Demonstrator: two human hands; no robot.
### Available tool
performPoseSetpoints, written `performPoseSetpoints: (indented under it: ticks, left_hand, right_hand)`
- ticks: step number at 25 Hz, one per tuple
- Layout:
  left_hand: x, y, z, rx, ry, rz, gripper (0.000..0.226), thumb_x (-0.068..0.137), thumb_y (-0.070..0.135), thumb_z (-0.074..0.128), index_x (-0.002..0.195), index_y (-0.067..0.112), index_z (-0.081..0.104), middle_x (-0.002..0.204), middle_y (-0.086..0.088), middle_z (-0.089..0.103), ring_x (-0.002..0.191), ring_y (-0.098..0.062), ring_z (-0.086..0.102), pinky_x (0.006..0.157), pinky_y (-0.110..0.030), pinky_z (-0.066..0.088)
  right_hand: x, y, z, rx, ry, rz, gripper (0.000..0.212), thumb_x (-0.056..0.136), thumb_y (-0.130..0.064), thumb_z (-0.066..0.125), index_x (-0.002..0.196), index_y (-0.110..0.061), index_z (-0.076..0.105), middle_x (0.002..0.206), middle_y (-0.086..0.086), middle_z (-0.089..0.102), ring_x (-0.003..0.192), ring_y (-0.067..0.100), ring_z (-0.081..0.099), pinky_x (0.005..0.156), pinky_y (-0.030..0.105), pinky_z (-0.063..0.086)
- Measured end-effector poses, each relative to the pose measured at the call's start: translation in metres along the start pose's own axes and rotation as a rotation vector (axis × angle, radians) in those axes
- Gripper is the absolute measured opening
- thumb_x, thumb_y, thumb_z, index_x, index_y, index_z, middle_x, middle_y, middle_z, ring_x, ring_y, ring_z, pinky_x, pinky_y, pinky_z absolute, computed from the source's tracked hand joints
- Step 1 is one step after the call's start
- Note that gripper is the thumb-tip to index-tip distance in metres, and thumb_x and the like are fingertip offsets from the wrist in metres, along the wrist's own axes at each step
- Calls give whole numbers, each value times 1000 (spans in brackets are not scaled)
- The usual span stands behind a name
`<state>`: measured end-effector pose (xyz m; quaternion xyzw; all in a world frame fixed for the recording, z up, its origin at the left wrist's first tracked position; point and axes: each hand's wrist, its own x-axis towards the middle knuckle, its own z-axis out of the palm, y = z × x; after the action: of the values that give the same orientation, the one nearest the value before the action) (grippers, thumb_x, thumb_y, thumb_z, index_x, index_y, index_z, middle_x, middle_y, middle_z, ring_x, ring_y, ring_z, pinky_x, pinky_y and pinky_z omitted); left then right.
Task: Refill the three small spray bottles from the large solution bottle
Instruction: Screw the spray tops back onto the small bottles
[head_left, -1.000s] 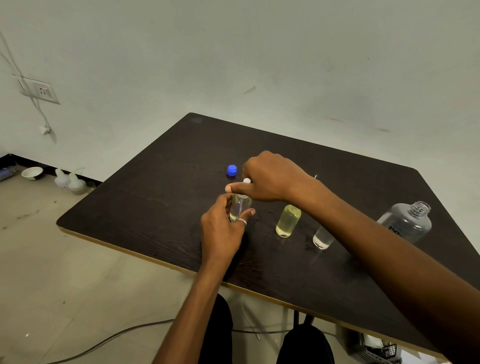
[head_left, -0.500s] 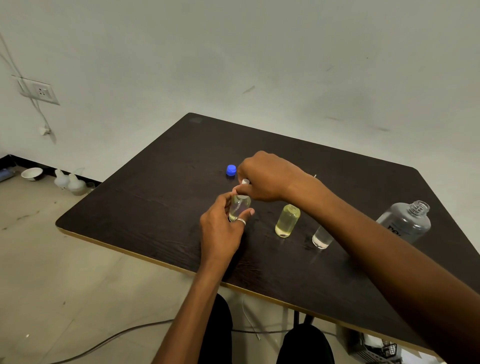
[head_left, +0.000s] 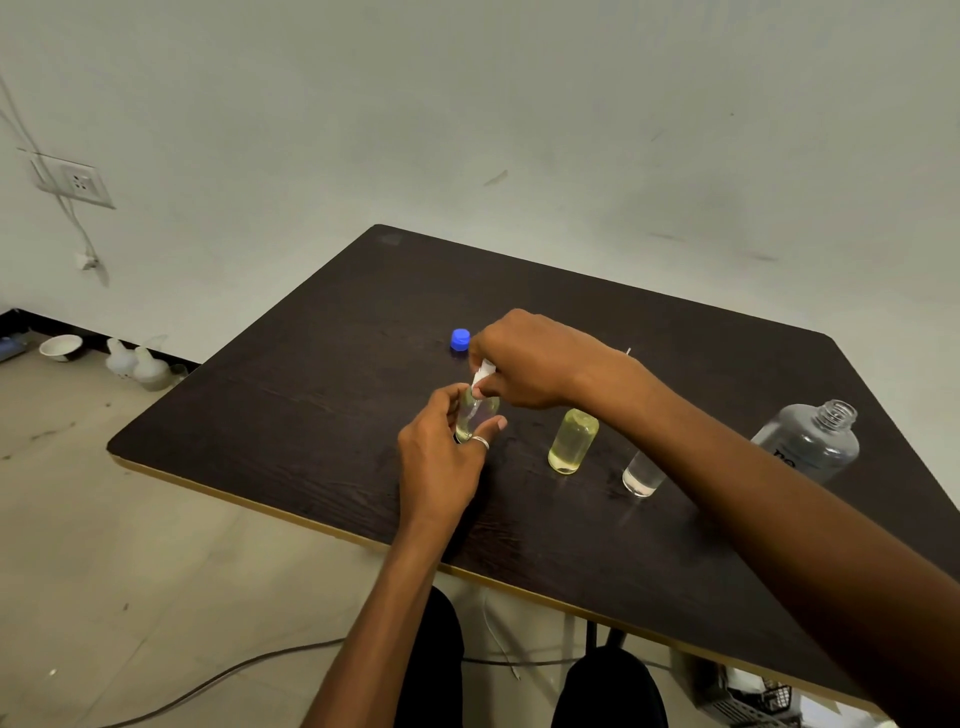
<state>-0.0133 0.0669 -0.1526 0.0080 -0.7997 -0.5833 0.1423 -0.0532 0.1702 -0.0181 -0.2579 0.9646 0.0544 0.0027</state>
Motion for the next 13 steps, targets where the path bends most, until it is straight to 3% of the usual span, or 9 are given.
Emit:
performPoseSetpoints:
  ticks: [3, 6, 11, 13]
  left_hand:
    - [0, 1, 0, 5, 6, -5, 50, 78, 31, 83, 122, 22, 61, 103, 15, 63, 91, 1, 60, 69, -3, 42]
    - [1, 0, 0, 2, 4, -9, 48, 78, 31, 83, 119, 21, 61, 102, 15, 62, 89, 1, 59, 70, -5, 41]
    - [1, -1, 0, 15, 4, 3, 46, 78, 31, 83, 117, 23, 61, 99, 18, 61, 87, 3, 59, 69, -6, 43]
    - [1, -1, 1, 16, 7, 11, 45, 78, 32, 84, 115, 22, 61, 97, 17, 62, 86, 2, 60, 70, -6, 44]
  right_hand:
    - [1, 0, 5, -32, 12, 38, 21, 93, -31, 62, 100, -12, 65, 81, 2, 60, 70, 16, 57, 54, 22, 35]
    - [-3, -2, 7, -126, 64, 73, 36, 95, -47, 52, 85, -13, 54, 68, 0, 45, 64, 19, 52, 52, 28, 36]
    - [-4, -6, 13, -183, 114, 169, 52, 96, -57, 38, 62, -19, 33, 61, -1, 43, 52, 12, 41, 51, 28, 31]
    - [-4, -3, 14, -141, 109, 174, 52, 95, -59, 40, 63, -18, 38, 64, -1, 47, 55, 12, 45, 52, 28, 32]
